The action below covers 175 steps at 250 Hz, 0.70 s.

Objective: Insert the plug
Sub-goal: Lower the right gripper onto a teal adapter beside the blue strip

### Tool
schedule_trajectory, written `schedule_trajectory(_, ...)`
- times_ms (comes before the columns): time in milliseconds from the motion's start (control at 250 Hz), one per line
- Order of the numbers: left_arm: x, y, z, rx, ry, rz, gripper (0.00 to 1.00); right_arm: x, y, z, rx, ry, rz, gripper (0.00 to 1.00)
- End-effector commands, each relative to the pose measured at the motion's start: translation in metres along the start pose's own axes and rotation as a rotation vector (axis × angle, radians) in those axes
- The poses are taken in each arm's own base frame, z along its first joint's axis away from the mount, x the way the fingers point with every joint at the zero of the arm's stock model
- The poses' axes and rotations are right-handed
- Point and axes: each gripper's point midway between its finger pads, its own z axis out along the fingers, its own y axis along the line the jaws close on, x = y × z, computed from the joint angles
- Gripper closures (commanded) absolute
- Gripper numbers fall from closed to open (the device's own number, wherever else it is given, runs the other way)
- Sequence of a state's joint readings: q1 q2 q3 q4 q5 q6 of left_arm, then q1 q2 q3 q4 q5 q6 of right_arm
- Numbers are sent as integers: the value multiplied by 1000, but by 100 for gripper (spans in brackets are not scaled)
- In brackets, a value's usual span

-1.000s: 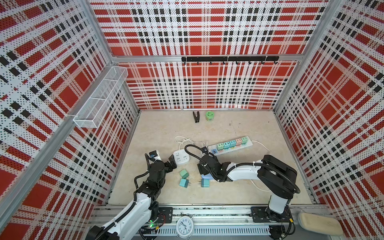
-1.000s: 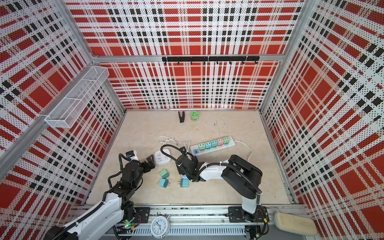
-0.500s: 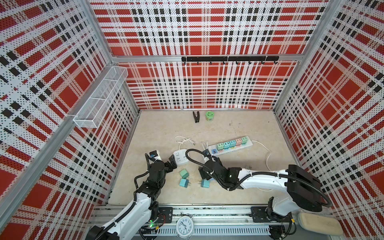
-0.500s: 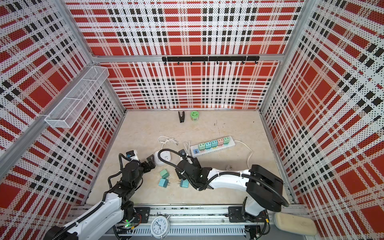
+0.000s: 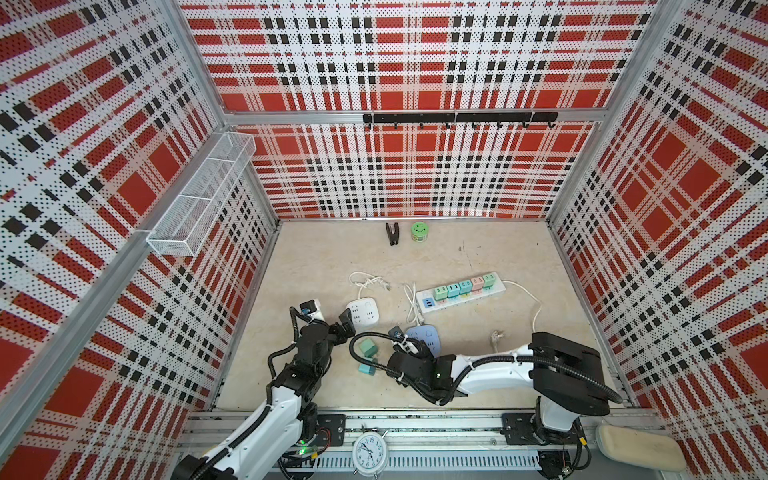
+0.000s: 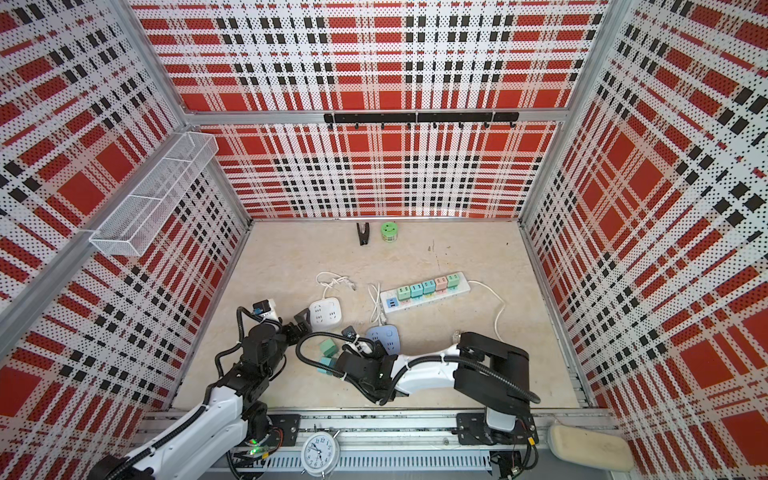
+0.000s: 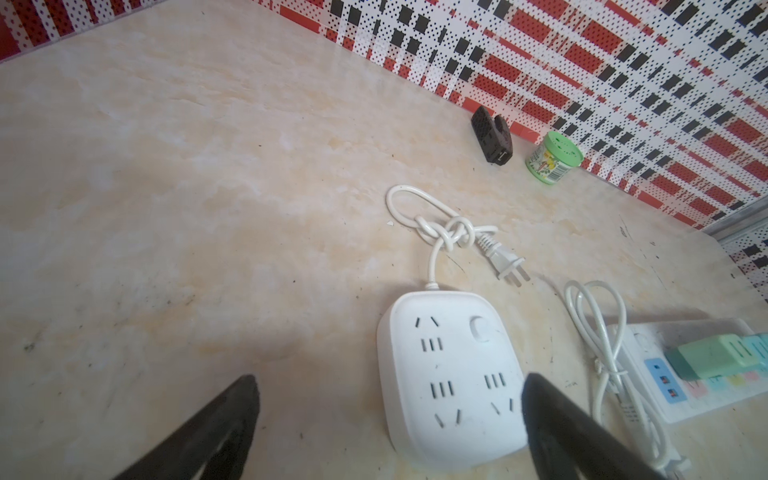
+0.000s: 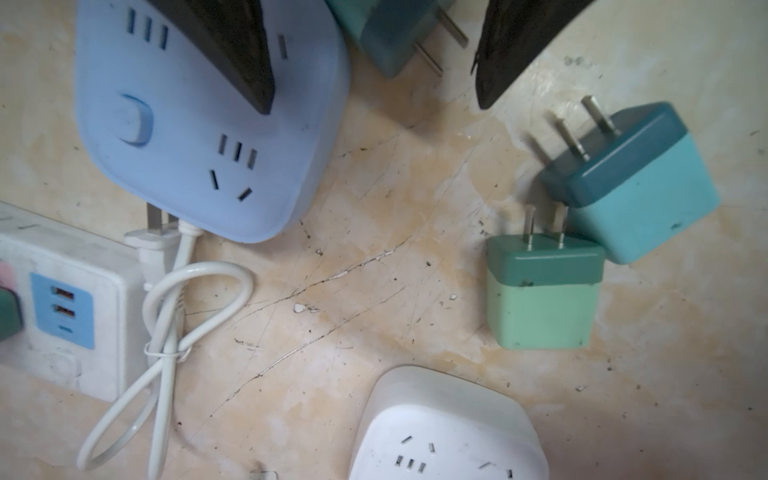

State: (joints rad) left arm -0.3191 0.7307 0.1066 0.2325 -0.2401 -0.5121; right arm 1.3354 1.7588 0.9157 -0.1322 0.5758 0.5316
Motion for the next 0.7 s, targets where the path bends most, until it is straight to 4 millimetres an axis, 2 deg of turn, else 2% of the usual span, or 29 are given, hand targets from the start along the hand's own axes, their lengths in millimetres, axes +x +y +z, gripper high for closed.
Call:
schedule_trajectory(0, -16, -6, -1, 23, -50, -16, 1, -10, -3, 1, 68, -12, 14, 23)
schedule_trajectory(104, -16, -6, -2, 25, -55, -18, 1, -5, -4, 4, 88, 17, -12, 23)
schedule_trajectory(436, -18, -6, -2, 24, -64, -17, 1, 21, -30, -3, 191, 81, -68, 24)
schedule_trajectory(696, -17, -7, -2, 29, -62, -19, 1, 32, -28, -18, 177, 89, -73, 22)
